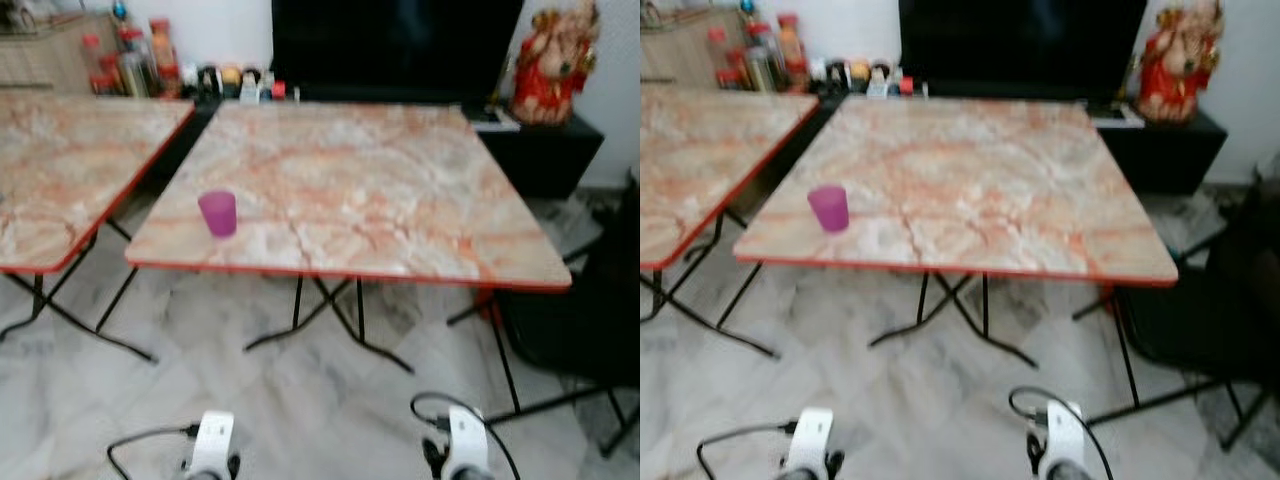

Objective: Setting the table

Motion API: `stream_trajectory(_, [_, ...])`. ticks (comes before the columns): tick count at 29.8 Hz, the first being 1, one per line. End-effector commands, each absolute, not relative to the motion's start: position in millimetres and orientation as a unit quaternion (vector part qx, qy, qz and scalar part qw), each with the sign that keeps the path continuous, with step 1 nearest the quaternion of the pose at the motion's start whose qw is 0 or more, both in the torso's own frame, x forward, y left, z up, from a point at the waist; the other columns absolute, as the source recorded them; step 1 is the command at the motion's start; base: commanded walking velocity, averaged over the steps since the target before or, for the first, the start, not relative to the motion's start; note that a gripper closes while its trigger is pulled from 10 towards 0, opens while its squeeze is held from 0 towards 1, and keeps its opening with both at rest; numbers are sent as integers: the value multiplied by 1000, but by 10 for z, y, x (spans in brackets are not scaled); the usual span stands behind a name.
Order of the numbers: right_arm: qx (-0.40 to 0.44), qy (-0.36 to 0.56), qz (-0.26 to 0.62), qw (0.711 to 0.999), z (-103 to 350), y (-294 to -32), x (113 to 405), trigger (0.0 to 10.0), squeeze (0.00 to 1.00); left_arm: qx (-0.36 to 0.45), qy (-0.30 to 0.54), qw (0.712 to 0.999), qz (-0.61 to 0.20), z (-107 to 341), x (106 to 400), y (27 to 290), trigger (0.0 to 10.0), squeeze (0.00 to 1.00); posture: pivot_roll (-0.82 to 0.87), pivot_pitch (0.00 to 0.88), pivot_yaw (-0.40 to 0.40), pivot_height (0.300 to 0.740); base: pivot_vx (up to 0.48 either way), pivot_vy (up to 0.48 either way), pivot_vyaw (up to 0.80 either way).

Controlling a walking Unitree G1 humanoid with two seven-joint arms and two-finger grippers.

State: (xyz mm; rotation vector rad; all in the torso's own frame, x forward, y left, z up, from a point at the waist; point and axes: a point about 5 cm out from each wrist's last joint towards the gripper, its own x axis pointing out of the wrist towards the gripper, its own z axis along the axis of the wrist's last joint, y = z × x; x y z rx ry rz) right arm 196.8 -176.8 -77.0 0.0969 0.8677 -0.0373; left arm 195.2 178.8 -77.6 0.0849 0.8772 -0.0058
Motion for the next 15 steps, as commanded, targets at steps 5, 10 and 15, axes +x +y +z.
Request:
stream_trajectory(5, [51,422,-11,905,-780,-1706,1960,10000,0,44,431,901,7,-787,1920,1853,10000,0,-45,0,-44,740,420,0,0])
stream_trajectory(10, [51,423,-12,905,-784,-1712,1951,10000,0,45,431,901,8,-787,1920,1857,10000,0,-46,0,-44,740,411,0,0])
stream_trajectory(15, [52,424,-14,904,-787,-1721,1943,10000,0,54,433,899,28,-793,1893,1921,10000,0,-49,0,-45,740,82,0,0])
